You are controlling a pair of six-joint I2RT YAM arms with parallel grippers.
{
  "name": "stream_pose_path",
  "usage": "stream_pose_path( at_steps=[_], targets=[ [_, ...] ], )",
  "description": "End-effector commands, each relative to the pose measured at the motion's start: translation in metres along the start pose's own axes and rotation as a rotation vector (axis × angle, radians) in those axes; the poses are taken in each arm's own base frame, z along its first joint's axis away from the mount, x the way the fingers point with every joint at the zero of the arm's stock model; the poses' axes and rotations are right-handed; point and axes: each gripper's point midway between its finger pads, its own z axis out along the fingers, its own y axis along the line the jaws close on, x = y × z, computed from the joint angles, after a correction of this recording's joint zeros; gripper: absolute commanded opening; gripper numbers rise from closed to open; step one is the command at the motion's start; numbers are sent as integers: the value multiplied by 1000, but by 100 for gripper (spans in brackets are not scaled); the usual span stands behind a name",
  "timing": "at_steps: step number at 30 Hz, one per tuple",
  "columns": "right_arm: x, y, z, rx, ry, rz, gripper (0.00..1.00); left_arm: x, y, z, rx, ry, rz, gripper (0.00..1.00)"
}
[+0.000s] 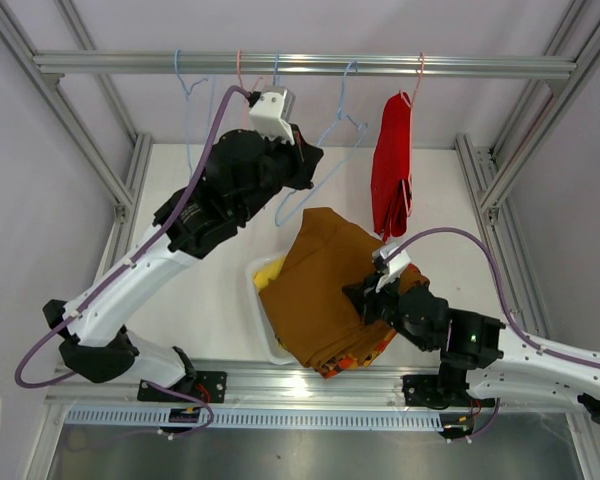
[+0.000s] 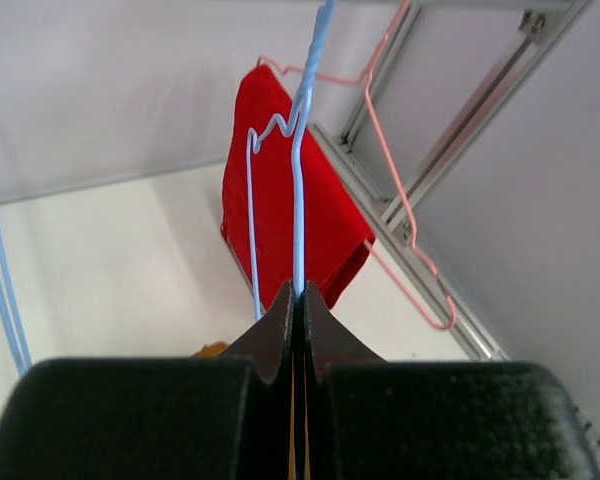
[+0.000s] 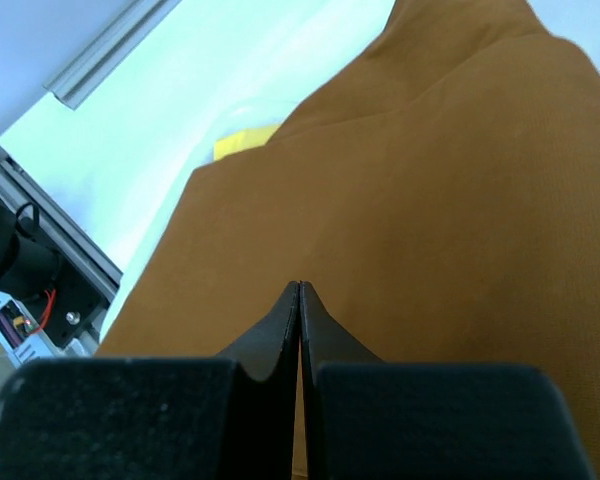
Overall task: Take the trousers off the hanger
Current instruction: Place the hanger at the clothesline.
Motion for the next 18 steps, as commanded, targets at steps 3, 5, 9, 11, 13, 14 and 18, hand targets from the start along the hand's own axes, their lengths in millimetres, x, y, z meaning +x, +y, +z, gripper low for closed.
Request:
stream_pose_path(
  at_steps=[3,5,9,11,13,14,18],
  targets=[
    [11,1,4,-13,27,-14,0,-57,-4,8,4,-160,-33,1],
    [18,0,7,-12,47,-17,0,-58,-1,17,-13,-168,-45,1],
    [28,2,8,-24,76,-9,0,-51,14,37,-89,-160,-71,1],
    [33,1,7,-23,94,-9,0,-43,21,49,-131,-144,-68,1],
    [36,-2,6,-14,100,-10,0,-37,30,56,-181,-137,-64,1],
    [38,-2,6,-13,102,-11,0,-30,34,61,-197,-125,-65,1],
    [41,-2,7,-17,104,-17,0,-15,44,70,-247,-108,-66,1]
  ],
)
